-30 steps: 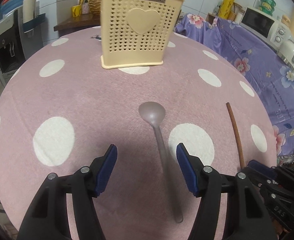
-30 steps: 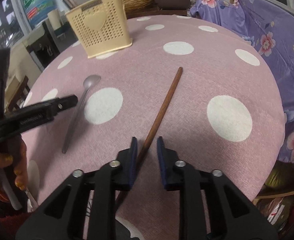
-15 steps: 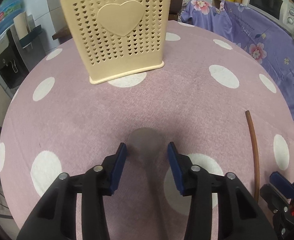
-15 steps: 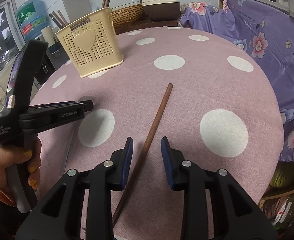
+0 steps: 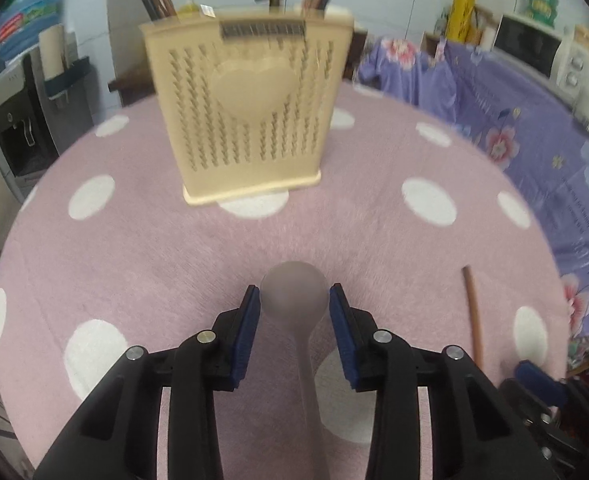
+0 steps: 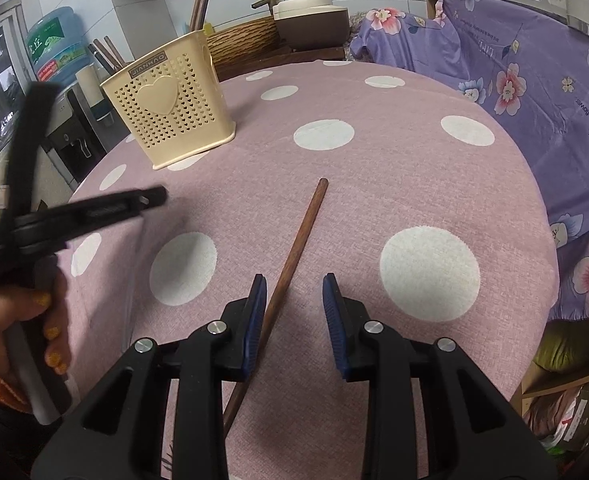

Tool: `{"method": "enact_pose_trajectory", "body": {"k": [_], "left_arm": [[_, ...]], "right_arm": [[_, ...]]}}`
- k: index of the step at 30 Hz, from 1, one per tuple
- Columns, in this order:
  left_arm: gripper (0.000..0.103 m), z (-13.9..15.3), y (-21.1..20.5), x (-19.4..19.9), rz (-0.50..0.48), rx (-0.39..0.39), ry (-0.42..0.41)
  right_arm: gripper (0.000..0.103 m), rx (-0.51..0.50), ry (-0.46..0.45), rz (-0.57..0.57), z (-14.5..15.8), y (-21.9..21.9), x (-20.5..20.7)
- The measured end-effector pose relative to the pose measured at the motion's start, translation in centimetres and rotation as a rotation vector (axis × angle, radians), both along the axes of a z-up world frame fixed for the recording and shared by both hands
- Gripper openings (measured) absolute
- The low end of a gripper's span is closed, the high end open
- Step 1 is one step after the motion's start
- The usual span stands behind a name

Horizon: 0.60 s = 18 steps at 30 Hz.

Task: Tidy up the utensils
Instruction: 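Grasp the translucent plastic spoon with the left tool while the right tool reaches a brown chopstick, then lift the plastic spoon with the left tool while the right tool grasps the brown chopstick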

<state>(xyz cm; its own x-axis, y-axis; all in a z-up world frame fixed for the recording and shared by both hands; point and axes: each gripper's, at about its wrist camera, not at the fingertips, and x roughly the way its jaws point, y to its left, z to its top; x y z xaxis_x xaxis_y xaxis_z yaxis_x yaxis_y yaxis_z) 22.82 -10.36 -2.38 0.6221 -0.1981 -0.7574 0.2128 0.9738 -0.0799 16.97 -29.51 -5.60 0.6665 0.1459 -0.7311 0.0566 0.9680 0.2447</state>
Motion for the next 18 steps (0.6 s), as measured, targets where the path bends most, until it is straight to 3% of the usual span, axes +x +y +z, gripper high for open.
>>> {"method": "enact_pose_trajectory", "body": {"k": [7,18], "left_arm": [[0.036,4.6,3.2,-4.1,0.031,-0.090,-0.158],[0.036,5.5,4.4,-4.6,0.033,-0.150,-0.190]], "right_arm": [[0.030,0.007,0.038,0.002,-0.1,0.1,2.6],[0.028,-0.112,0.106,-0.075,-1.0,1.6,6.9]]}}
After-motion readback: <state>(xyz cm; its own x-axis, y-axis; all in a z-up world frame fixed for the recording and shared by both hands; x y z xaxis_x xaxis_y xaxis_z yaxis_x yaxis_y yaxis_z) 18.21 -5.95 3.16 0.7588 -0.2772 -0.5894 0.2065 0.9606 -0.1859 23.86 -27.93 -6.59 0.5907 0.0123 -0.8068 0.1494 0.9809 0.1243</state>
